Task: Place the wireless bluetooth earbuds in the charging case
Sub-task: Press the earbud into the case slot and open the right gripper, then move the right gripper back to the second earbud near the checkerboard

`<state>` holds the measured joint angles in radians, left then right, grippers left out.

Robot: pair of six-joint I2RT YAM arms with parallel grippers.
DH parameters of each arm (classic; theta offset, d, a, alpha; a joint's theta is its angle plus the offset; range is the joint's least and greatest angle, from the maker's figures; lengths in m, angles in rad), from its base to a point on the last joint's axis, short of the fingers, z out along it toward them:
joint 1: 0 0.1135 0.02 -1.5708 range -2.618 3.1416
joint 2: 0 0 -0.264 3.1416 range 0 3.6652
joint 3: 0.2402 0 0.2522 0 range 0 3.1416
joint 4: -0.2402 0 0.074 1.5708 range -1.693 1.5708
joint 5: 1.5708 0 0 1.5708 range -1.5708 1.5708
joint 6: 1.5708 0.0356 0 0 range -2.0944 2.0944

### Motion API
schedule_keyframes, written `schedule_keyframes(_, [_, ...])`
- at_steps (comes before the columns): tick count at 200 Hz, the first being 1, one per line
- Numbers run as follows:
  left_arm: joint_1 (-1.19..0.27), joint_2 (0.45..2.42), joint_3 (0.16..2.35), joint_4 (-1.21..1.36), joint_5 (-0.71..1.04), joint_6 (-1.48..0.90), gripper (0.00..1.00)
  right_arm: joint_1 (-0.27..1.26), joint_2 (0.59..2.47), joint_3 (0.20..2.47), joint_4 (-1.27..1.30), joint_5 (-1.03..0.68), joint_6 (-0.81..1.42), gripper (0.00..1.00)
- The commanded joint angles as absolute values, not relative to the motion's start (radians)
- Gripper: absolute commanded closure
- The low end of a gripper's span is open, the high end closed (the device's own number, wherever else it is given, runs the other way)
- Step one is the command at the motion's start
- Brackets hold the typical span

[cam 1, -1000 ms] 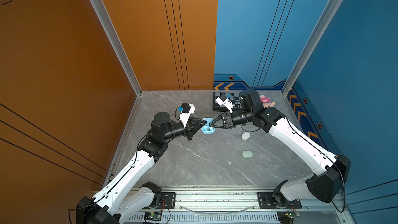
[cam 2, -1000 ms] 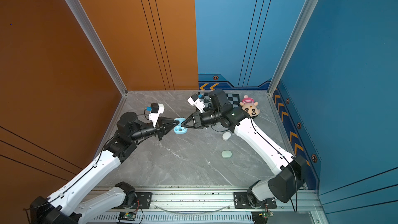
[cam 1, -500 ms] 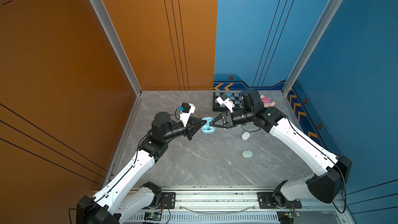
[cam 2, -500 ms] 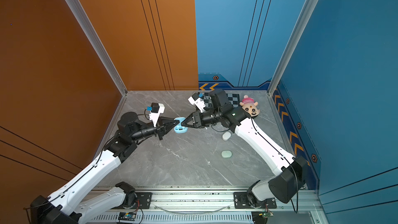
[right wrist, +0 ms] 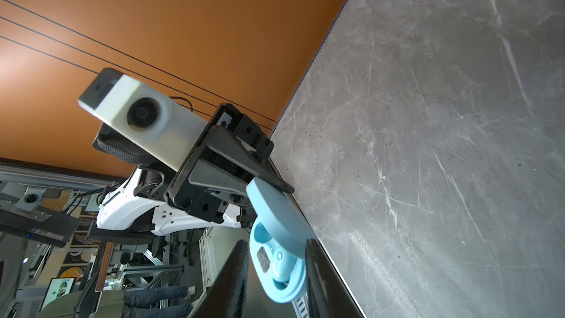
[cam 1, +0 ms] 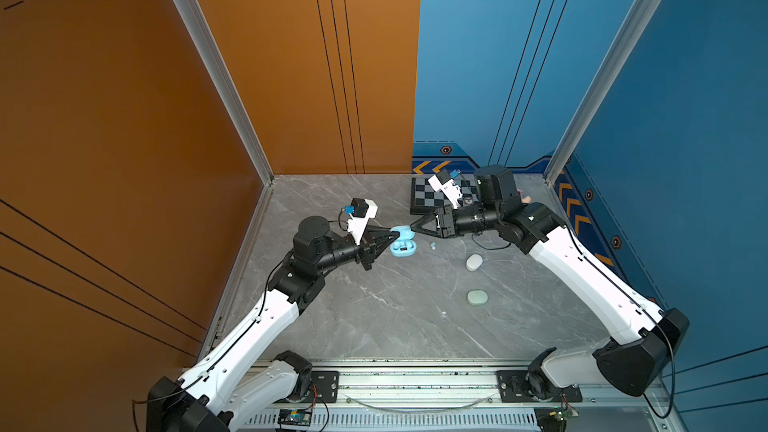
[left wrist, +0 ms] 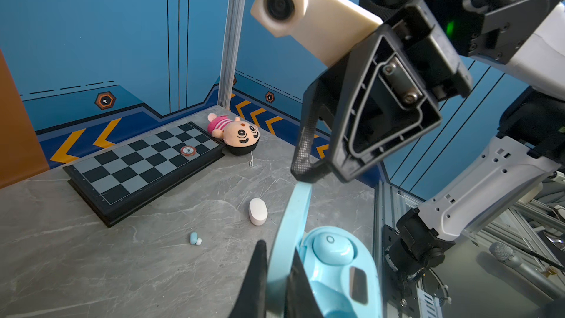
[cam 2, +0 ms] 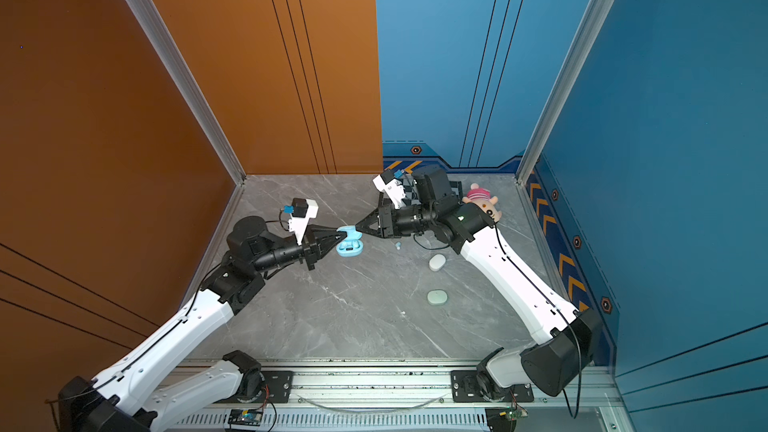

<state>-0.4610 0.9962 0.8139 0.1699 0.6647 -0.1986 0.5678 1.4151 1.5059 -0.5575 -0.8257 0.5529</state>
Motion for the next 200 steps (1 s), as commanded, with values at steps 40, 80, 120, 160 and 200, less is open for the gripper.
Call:
schedule_keyframes(40, [-0.469, 0.983, 0.841, 0.207, 0.641, -0.173, 1.0, 0.564, 1.387, 1.534, -0.558, -0.783, 0.55, 0.67])
schedule_keyframes(80, [-0.456, 0.941, 0.806, 0.204, 0.559, -0.154, 1.0, 0.489, 1.364, 1.503, -0.567, -0.631, 0.63, 0.64])
schedule_keyframes(120, [-0.438, 0.9, 0.78, 0.158, 0.519, -0.135, 1.0, 0.44, 1.419, 1.5, -0.773, -0.352, 0.637, 0.63])
schedule_keyframes(160, [-0.426, 0.877, 0.742, 0.139, 0.504, -0.13, 1.0, 0.433, 1.537, 1.491, -0.888, -0.046, 0.827, 0.6])
schedule_keyframes(200, [-0.423, 0.872, 0.696, 0.149, 0.481, -0.129, 1.0, 0.484, 1.745, 1.554, -0.885, 0.058, 0.941, 0.56])
